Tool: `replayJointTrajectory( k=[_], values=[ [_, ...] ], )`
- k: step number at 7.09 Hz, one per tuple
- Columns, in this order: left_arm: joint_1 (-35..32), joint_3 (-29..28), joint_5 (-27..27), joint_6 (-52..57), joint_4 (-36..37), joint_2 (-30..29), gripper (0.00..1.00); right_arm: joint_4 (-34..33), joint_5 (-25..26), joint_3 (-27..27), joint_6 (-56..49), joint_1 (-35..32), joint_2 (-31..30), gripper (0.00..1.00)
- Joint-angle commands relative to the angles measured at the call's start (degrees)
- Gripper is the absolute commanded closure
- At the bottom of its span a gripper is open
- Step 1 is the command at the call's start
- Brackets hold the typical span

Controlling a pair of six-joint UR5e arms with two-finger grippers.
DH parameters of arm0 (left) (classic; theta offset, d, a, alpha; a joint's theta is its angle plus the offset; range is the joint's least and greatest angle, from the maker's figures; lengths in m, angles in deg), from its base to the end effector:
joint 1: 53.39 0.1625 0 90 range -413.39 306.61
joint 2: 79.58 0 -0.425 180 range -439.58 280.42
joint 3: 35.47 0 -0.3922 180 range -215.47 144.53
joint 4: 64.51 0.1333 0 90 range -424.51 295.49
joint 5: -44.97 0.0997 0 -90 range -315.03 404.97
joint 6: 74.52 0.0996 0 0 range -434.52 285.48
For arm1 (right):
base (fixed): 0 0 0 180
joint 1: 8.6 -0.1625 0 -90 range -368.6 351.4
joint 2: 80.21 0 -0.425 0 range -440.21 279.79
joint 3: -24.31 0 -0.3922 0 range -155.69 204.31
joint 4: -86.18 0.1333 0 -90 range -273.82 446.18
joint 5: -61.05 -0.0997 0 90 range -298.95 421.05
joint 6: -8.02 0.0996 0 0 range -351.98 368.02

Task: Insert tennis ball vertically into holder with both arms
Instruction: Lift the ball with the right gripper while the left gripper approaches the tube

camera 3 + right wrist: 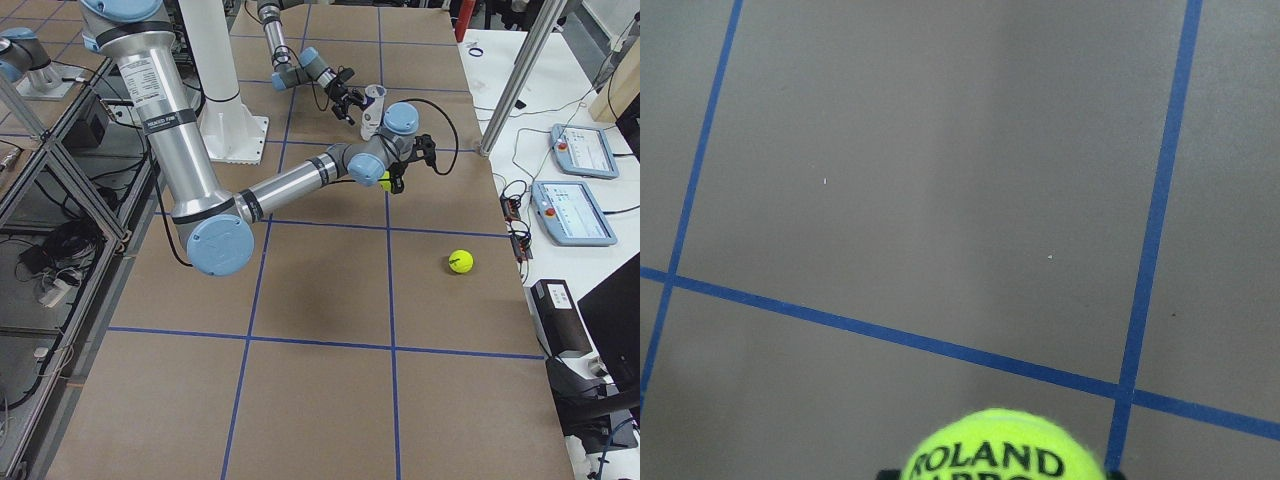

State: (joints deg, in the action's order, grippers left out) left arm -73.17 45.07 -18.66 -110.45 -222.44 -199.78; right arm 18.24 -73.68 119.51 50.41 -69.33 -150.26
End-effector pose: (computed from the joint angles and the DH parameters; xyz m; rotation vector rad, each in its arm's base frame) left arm 0.5724 -0.3945 0.2933 1.1953 0.9886 0.1174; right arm -0.2478 -0.5715 0.3702 0.2018 -1.0486 -0.1145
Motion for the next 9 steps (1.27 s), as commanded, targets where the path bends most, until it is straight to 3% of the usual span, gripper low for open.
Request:
replayJointTrajectory(
  k=[1,9],
  values=[
    [-0.69,-0.65,0.08,-0.02,0.00,-0.56,0.01,0.00,0.00,-0.10,-0.02,0.09,0.09,1.00],
    [-1.40,-2.13,0.08,-0.11,0.09,-1.44,0.01,0.00,0.09,-0.45,-0.02,0.09,0.09,1.00]
  ],
)
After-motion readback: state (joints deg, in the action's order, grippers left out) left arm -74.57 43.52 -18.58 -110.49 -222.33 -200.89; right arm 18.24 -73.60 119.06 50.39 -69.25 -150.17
